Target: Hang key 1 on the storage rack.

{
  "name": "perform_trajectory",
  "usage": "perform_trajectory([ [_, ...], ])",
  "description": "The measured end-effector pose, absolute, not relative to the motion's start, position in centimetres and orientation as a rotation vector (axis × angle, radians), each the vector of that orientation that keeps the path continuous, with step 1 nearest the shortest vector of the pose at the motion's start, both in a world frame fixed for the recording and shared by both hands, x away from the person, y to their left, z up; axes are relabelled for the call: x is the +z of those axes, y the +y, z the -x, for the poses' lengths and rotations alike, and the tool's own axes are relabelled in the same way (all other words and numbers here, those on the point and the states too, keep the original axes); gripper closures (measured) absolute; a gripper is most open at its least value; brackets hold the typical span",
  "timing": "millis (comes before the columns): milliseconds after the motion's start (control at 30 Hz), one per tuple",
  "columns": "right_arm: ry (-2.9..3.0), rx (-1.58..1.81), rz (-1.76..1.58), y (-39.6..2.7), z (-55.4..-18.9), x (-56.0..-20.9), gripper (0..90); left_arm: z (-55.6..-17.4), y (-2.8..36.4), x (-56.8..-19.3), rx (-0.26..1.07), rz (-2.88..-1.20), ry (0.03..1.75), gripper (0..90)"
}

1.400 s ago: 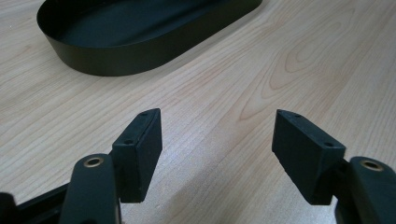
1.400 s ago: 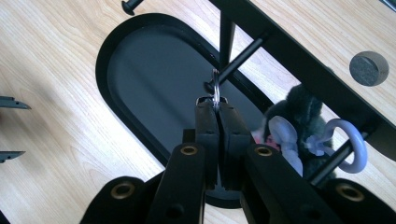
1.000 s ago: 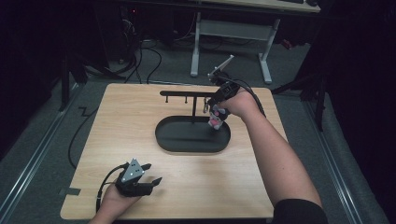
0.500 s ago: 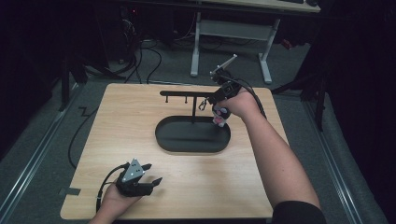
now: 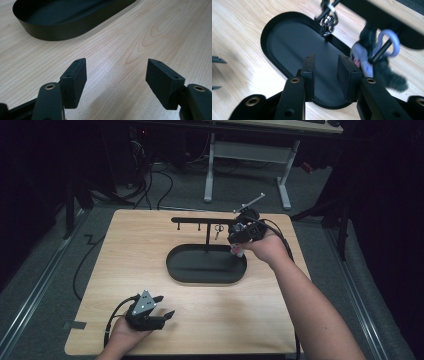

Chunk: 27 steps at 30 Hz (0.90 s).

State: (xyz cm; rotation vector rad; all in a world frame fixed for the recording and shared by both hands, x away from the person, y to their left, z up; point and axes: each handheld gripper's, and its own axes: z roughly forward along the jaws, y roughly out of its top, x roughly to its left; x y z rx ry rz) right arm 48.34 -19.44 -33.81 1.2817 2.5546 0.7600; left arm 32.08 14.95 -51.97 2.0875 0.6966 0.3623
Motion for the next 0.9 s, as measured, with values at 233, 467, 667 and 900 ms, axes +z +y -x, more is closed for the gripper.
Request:
perform_trajectory([
  [233, 2.511, 0.79, -1.258, -20.9, -46.2, -35.3, 62.5, -32.0, 14.7, -52.0, 0.362, -2.081, 0.693, 33.9],
  [467, 2.464, 0.867, -1.249, -22.3, -44.2, -37.0, 56.7, -32.0, 14.7, -52.0, 0.36, -2.086, 0.69, 33.9],
  [667, 2.409, 0.942, -1.257, -23.4, -42.1, -38.7, 50.2, -31.9, 14.7, -52.0, 0.351, -2.083, 0.687, 33.8],
  [900, 2.343, 1.001, -1.233, -24.4, -38.7, -41.6, 40.5, -31.8, 14.7, -51.9, 0.35, -2.078, 0.687, 33.8],
])
